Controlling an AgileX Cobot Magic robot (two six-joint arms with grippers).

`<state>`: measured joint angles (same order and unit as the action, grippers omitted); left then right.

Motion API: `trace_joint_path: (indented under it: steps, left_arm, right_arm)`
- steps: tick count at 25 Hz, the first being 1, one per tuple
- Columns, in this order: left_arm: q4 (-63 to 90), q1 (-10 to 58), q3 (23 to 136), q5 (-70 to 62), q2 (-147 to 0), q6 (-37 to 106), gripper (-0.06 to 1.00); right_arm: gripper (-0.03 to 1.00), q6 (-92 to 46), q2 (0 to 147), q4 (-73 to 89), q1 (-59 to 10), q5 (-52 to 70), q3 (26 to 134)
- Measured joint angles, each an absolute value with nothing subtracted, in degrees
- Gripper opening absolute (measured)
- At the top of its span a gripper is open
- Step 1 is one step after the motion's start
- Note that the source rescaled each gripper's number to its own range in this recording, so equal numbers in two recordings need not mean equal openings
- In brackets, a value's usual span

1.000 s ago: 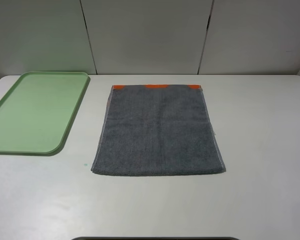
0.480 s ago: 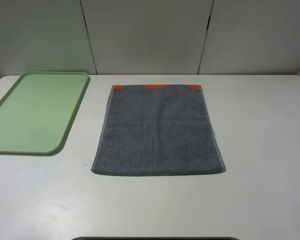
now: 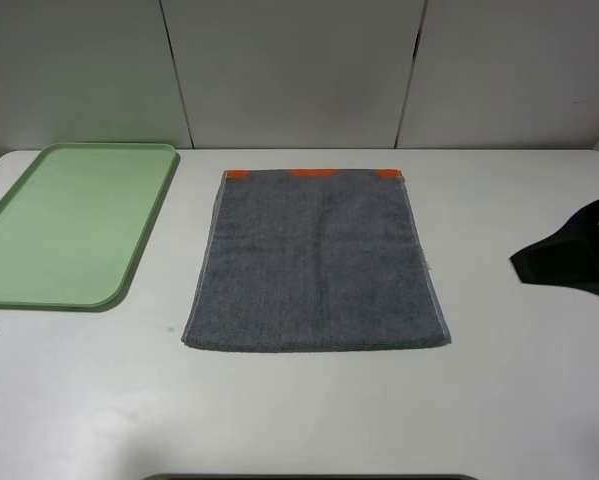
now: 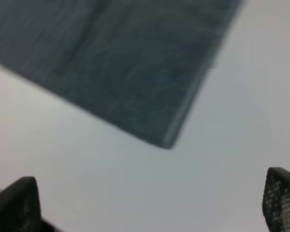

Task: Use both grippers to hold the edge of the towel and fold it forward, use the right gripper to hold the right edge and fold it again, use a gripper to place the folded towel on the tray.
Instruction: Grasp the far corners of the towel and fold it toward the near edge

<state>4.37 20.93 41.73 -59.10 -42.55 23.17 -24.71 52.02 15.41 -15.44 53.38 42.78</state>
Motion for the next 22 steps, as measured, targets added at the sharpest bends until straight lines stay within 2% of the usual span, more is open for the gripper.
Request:
trace_joint_path:
  steps: [5, 11, 22]
  left_arm:
    - [4.04, 29.74, 41.75, -60.49, -47.26, 26.20, 0.92]
    - [-2.19, 34.96, 41.75, -61.23, -53.15, 27.73, 0.92]
    - [-4.45, 35.12, 41.75, -55.54, -66.67, 41.70, 0.92]
  right_arm:
    - [1.00, -27.82, 58.92, 13.94, -25.98, 51.45, 42.78]
    - [1.00, -31.33, 67.25, 10.28, -33.62, 46.52, 42.78]
    - [1.00, -38.01, 80.92, 9.36, -35.32, 36.38, 42.78]
